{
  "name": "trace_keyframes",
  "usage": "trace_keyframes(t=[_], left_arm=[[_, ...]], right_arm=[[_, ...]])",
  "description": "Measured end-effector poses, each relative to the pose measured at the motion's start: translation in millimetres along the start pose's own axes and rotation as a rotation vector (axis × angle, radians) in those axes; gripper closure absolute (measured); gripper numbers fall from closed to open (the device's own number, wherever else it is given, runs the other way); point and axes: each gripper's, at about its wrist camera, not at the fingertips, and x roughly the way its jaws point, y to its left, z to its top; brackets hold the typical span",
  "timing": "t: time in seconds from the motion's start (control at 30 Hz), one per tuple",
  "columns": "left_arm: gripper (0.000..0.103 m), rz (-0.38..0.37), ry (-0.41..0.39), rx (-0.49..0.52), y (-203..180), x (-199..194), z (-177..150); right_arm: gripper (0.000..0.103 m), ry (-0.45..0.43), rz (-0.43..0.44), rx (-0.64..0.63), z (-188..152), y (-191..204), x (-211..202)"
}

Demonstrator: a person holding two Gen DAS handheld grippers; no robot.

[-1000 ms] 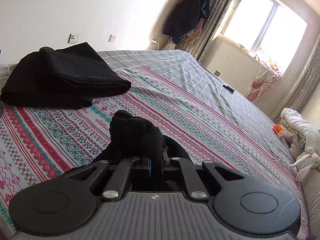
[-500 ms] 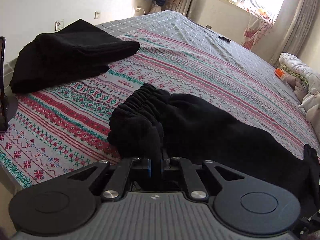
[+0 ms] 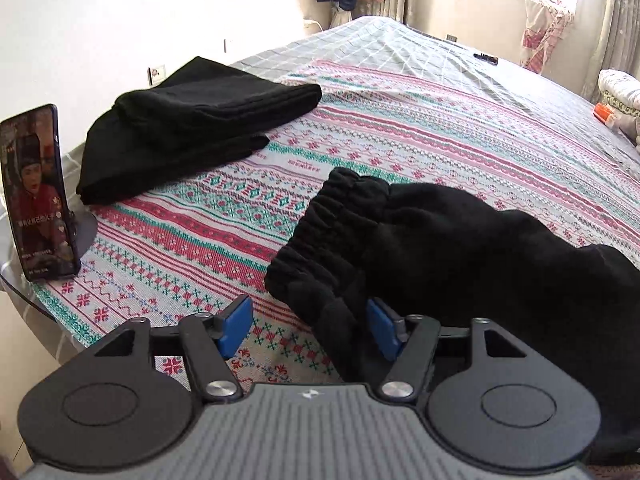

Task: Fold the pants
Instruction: 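Open both grippers to release the sweatpants onto the bed, then move the left gripper to the elastic leg cuff and close on it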

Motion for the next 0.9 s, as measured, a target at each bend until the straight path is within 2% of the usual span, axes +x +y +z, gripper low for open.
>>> trace_keyframes(t=[0.03, 0.07, 0.1, 0.23, 0.37, 0.53, 0.7, 0.9], left_arm=[[0.017, -0.002, -0.017, -0.007, -1, -4, 1], [0.017, -0.009, -0.030, -0.016, -2, -7, 2], [0.016, -0.018, -0.038, -0.022, -4, -9, 3], [0.010, -0.060, -0.057, -0.027, -25, -10, 8], [0.005, -0.123, -0.076, -0.001, -57, -11, 10], [0.000, -0.220, -0.071, 0.050, -112, -7, 10], [0.000, -0.297, -0.050, 0.153, -180, 0, 0], [0.000, -0.360, -0.017, 0.293, -252, 12, -23]], right_arm=[[0.056, -0.019, 0.018, 0.039, 0, -7, -8], [0.042, -0.041, 0.028, 0.074, 1, -14, -15], [0.037, -0.064, 0.030, 0.107, 2, -22, -21], [0.034, -0.096, -0.030, 0.233, 3, -54, -36], [0.024, -0.067, -0.138, 0.393, -3, -95, -39], [0.023, -0.035, -0.212, 0.576, -18, -142, -40], [0.018, -0.039, -0.275, 0.683, -34, -175, -49], [0.015, -0.048, -0.379, 0.750, -50, -202, -61]])
